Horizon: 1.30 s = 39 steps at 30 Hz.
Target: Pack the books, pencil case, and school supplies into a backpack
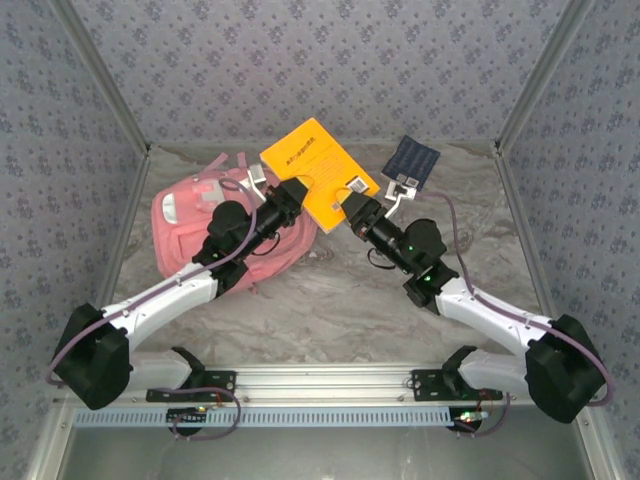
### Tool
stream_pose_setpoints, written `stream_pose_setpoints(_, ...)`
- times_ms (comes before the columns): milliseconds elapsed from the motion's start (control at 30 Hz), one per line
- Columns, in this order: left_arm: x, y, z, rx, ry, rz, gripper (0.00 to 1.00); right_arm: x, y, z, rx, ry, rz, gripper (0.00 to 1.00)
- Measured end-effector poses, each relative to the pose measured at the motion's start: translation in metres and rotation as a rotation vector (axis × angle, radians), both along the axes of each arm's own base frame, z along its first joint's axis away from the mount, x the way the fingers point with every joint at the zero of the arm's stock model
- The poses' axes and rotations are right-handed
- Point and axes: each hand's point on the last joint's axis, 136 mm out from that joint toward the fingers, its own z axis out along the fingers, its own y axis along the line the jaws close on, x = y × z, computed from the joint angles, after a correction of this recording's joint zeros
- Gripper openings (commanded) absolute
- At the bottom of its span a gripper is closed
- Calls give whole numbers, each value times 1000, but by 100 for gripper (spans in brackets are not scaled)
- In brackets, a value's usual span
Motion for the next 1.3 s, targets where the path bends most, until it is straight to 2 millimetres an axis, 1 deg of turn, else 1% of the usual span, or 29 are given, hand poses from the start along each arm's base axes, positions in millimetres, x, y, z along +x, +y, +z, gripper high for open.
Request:
stream_pose_setpoints(100, 1, 0, 0, -2, -1, 4, 0, 3, 2, -1, -2, 6, -7, 43)
stream_pose_setpoints(133, 1, 0, 0, -3, -1, 4, 0, 4, 3, -2, -5, 8, -8, 39)
stream_pose_setpoints(267, 3, -3, -5, 2, 7, 5, 0, 8, 6, -8, -18, 22, -15, 12)
stream_pose_setpoints(333, 4, -3, -8, 6, 13, 9, 0, 8, 6, -9, -18, 26, -14, 1)
stream_pose_setpoints(367, 4, -3, -9, 7, 14, 10, 2, 8, 6, -9, -20, 33, -15, 0)
stream_pose_setpoints(467, 3, -3, -16, 32, 34, 5, 26, 6, 2, -12, -39, 52, -25, 0)
stream_pose_setpoints(567, 0, 0, -33, 167, 63, 0, 42, 2, -8, -21, -99, 74, -49, 0)
stream_pose_setpoints(667, 4, 16, -47, 320, 92, 31, 63, 1, -31, -34, -179, 102, -112, 0)
stream_pose_setpoints(733, 10, 33, -55, 434, 115, 67, 69, 0, -45, -46, -241, 129, -153, 0)
stream_pose_setpoints(800, 18, 53, -63, 553, 147, 110, 70, -1, -61, -65, -315, 169, -191, 0)
stream_pose_setpoints(867, 26, 67, -68, 647, 173, 135, 69, -5, -70, -82, -367, 202, -206, 0)
stream_pose_setpoints(967, 44, 87, -83, 756, 225, 155, 63, -13, -83, -105, -428, 245, -215, 0)
stream_pose_setpoints(1033, 56, 97, -101, 806, 278, 144, 58, -18, -90, -115, -453, 264, -218, 0)
stream_pose_setpoints(1100, 69, 104, -125, 858, 348, 117, 57, -23, -96, -121, -469, 278, -221, 0)
stream_pose_setpoints(1167, 81, 106, -145, 904, 403, 84, 54, -25, -100, -122, -475, 284, -224, 0)
stream_pose_setpoints(1200, 86, 105, -156, 928, 429, 58, 53, -26, -102, -121, -477, 284, -227, 0)
stream_pose_setpoints(1300, 94, 97, -176, 963, 465, -8, 51, -28, -108, -119, -480, 281, -233, 0)
